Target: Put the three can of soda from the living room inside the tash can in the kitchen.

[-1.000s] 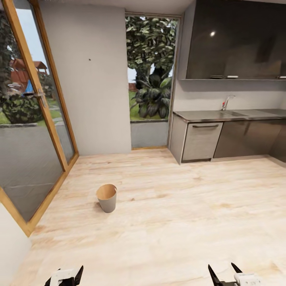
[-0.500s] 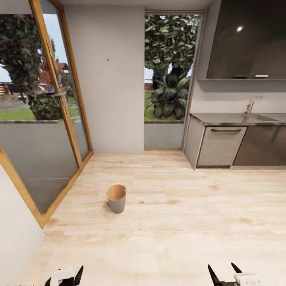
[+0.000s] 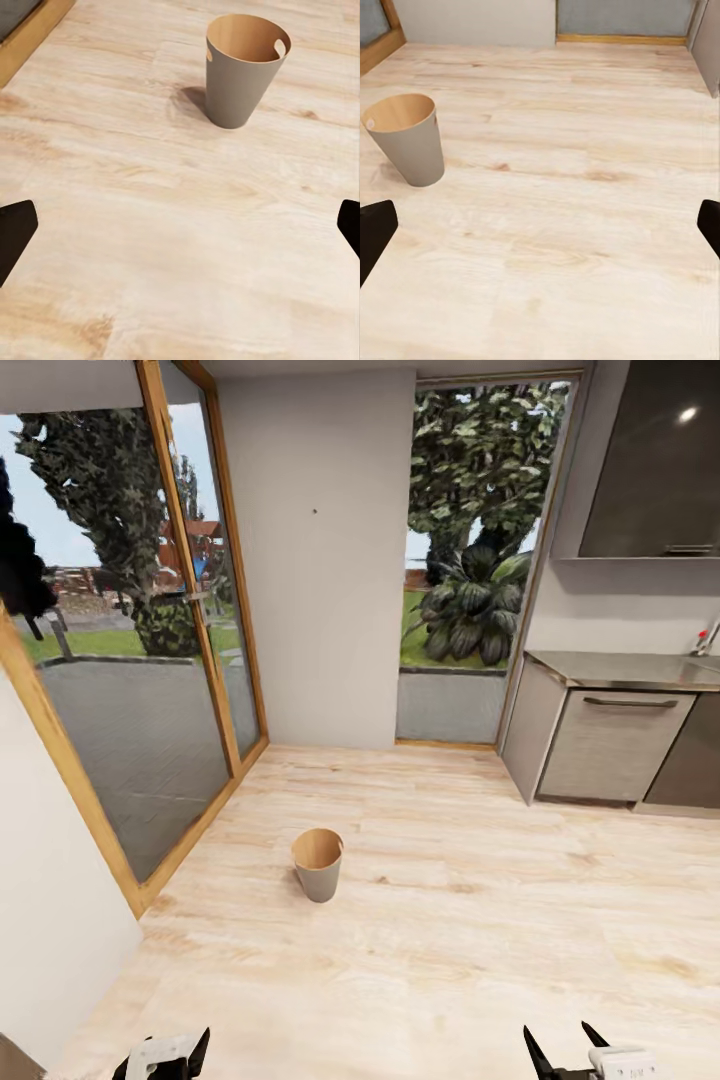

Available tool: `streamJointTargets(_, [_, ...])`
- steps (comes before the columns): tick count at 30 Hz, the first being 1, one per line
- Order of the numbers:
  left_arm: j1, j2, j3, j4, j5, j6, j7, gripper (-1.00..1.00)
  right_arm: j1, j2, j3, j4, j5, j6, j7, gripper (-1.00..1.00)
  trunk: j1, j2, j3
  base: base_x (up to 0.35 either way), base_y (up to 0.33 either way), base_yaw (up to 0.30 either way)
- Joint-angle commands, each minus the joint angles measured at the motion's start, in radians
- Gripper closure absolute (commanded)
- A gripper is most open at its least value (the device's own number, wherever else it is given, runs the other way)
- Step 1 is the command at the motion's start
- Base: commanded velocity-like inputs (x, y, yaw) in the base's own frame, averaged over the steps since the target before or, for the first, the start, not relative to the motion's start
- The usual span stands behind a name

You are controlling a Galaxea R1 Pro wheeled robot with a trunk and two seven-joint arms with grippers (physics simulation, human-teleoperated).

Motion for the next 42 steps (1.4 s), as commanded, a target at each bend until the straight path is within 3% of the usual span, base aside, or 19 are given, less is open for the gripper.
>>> streamJointTargets(1, [0.0, 0.0, 0.0, 0.0, 0.0, 0.0, 0.0, -1.0, 0.0, 0.0, 0.0, 0.0, 0.0, 0.0, 0.0, -1.0, 0.0, 0.0, 0.0, 0.149, -0.113, 0.249])
streamJointTargets(37, [0.0, -0.001, 0.002, 0.0, 0.0, 0.0, 0.001, -1.0, 0.0, 0.0, 0.001, 0.0, 0.0, -0.002, 0.0, -1.0, 0.0, 0.0, 0.0, 0.15, -0.138, 0.248])
streamJointTargets(42, [0.0, -0.001, 0.002, 0.0, 0.0, 0.0, 0.028, -1.0, 0.0, 0.0, 0.001, 0.0, 0.0, -0.002, 0.0, -1.0, 0.0, 0.0, 0.0, 0.137, -0.277, 0.247])
